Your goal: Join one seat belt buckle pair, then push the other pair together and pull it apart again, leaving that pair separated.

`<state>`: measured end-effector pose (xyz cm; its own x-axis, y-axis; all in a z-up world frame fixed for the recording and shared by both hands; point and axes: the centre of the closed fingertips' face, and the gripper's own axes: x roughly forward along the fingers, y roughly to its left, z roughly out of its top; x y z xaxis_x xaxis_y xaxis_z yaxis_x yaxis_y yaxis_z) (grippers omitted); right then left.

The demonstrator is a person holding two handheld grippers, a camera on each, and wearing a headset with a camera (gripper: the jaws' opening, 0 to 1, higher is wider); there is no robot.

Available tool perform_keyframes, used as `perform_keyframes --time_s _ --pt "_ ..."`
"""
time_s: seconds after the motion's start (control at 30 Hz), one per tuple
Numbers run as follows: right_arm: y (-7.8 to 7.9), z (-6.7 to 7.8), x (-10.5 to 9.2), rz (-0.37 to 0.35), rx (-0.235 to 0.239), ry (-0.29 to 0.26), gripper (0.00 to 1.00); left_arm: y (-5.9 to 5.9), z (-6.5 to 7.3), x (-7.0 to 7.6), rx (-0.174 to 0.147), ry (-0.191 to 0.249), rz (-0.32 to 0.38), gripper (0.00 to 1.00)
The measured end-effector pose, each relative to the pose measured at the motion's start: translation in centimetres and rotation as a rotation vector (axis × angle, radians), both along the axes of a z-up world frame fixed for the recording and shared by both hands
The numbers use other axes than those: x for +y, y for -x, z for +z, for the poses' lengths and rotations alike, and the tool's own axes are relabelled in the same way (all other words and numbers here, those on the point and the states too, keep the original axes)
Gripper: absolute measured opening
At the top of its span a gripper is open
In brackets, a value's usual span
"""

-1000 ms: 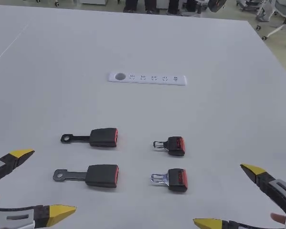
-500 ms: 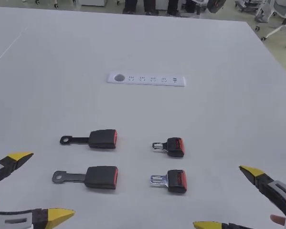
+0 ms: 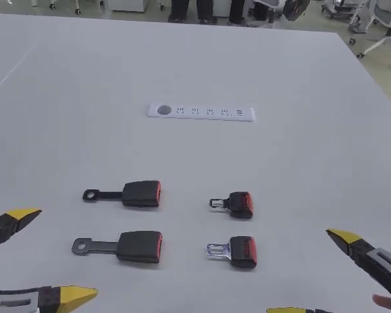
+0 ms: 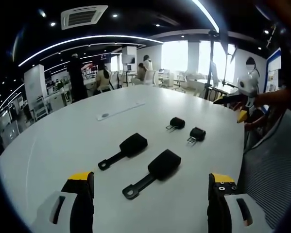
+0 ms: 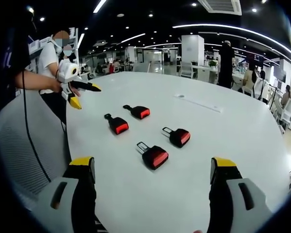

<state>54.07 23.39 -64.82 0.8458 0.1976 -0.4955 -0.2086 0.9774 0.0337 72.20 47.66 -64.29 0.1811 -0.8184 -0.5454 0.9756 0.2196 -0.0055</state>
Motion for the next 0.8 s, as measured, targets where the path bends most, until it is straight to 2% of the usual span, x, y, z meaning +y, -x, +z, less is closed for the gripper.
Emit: perform_keyframes --time_s 0.27,0.53,0.8 --pt "-0.3 -0.2 0.0 0.032 0.011 0.003 0.97 0.1 -0.3 -0.2 0.001 -0.019 -0.033 1.00" --pt "-0.8 -0.6 -0.4 0.058 0.020 0.017 0.97 -0.2 -0.6 -1.1 0.000 -0.034 -0.083 0.99" --pt "-1.3 -1.2 -0.6 0.109 0.027 0.035 0.93 -0.2 -1.5 -2.1 -0.004 -0.073 -0.153 0.97"
